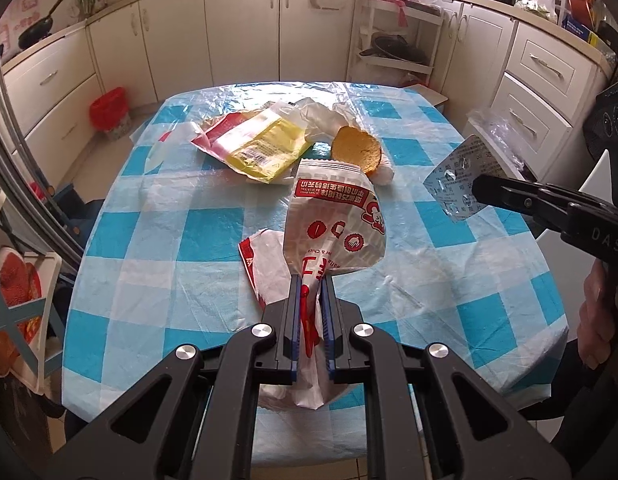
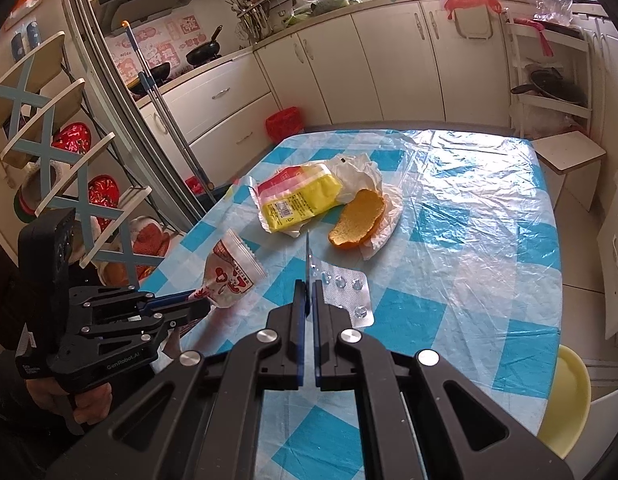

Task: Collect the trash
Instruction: 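Carry the blister pack to the bucket and open the right tool while left carries the bag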

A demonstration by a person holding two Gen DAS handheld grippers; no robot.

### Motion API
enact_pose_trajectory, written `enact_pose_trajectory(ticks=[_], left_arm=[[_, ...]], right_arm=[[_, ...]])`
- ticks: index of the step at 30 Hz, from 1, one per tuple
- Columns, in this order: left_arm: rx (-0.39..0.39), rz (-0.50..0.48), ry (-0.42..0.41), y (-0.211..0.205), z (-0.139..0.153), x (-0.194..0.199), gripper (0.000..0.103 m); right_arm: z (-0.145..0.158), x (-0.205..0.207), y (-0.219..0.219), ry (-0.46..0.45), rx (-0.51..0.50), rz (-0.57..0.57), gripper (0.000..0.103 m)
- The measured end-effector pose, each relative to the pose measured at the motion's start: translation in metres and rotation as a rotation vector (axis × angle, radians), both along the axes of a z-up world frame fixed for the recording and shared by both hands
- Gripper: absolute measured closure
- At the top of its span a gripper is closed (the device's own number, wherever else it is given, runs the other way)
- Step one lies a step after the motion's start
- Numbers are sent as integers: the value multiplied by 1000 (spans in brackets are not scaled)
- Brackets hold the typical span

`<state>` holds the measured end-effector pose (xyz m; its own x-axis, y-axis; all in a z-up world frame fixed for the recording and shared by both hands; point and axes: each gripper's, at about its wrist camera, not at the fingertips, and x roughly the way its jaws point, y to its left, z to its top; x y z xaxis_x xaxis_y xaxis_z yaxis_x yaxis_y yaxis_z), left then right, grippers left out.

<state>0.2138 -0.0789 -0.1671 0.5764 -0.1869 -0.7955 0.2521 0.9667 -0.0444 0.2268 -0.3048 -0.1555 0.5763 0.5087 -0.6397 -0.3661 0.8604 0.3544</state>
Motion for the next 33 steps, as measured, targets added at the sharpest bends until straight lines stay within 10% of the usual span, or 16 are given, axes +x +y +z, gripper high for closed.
enact_pose_trajectory(ticks=[22, 33], left_arm=[[-25, -91, -34, -27, 15, -21, 94], [-60, -135, -27, -41, 16, -26, 94]], right_arm=[[18, -13, -48, 10, -17, -235, 99], [-13, -18, -126, 149, 6, -558, 99]])
